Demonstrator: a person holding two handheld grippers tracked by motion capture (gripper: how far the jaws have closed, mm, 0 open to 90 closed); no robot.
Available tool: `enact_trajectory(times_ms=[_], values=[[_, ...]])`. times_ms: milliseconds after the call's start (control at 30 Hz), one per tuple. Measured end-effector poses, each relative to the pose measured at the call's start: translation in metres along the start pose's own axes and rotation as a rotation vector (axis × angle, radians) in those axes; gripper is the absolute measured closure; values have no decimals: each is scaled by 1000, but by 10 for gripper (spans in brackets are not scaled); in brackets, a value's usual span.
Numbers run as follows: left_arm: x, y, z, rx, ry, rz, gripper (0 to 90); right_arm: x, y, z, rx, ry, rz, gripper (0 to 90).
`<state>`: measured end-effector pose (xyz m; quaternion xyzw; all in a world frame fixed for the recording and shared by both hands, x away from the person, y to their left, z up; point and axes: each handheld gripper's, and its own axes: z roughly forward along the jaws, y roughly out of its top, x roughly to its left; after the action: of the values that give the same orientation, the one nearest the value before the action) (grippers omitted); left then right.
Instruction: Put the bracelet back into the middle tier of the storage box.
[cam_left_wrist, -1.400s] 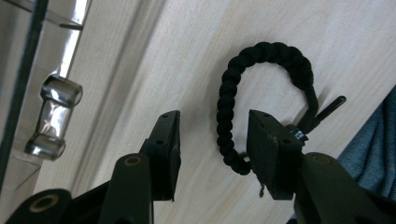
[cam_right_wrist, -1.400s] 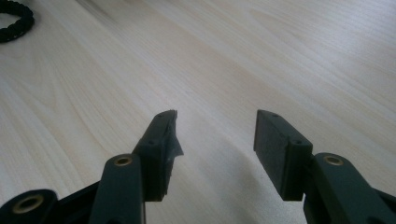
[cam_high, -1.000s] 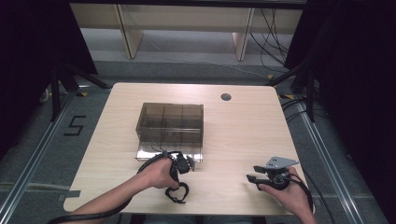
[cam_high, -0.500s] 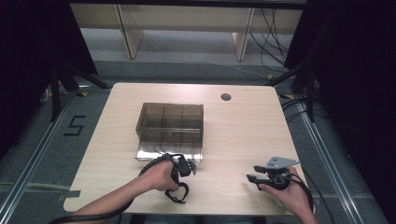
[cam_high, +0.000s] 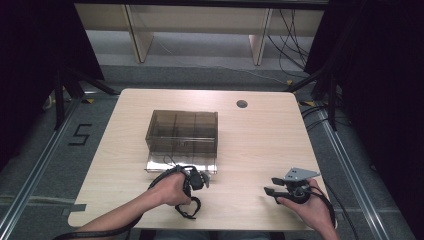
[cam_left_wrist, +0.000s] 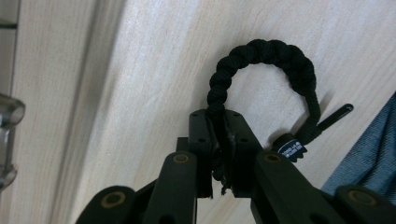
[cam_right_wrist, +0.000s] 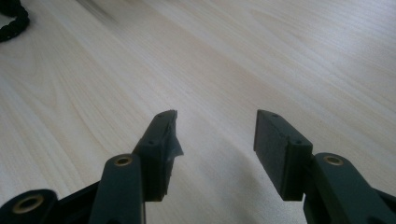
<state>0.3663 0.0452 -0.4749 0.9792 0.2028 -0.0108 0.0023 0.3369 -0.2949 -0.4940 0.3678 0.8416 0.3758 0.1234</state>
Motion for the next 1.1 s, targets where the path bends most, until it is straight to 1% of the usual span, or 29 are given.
enact_trajectory(times_ms=[33,133,167,267,400,433,467,533,567,633,700,733,767,800,833,867,900,933,967,1100], values=[[1,0,-2,7,-7,-1,826,0,0,0,2,3,1,498],[3,-2,-6,1,-11,-23,829,1,0,0,5,0,4,498],[4,-3,-7,-1,-9,-25,830,0,0,0,-1,0,-5,498],[6,-7,-10,-9,-10,-43,832,0,0,0,-1,-1,-6,498],[10,-11,-15,-16,-19,-63,835,0,0,0,7,-2,4,498],[11,-13,-16,-22,-15,-66,835,0,0,0,0,-1,-6,498],[13,-14,-18,-22,-9,-57,836,0,0,0,0,-2,-6,498],[15,-17,-20,-27,-18,-84,838,0,0,0,-1,-4,-5,498],[16,-18,-21,-26,-15,-80,839,0,0,0,-1,-4,-5,498],[18,-22,-23,-30,-17,-96,841,0,0,0,-1,-3,-6,498],[21,-24,-25,-28,-18,-99,842,0,0,0,6,-2,1,498],[21,-26,-26,-31,-22,-117,842,1,0,0,7,-1,4,498],[23,-27,-28,-30,-18,-117,842,0,0,0,1,-1,-7,498],[24,-29,-29,-30,-18,-116,843,0,0,0,0,-1,-8,498],[24,-30,-30,-31,-22,-132,843,1,0,0,9,-1,7,498],[25,-31,-31,-34,-19,-134,843,-1,0,0,-2,-5,-19,498],[27,-32,-32,-35,-18,-134,843,-1,0,0,7,-6,-6,498],[28,-33,-33,-39,-16,-140,843,-1,0,0,7,-6,-6,498],[29,-34,-35,-38,-16,-143,843,-2,0,0,5,-3,-22,498],[33,-39,-38,-42,-15,-163,843,-1,0,1,8,0,-14,498]])
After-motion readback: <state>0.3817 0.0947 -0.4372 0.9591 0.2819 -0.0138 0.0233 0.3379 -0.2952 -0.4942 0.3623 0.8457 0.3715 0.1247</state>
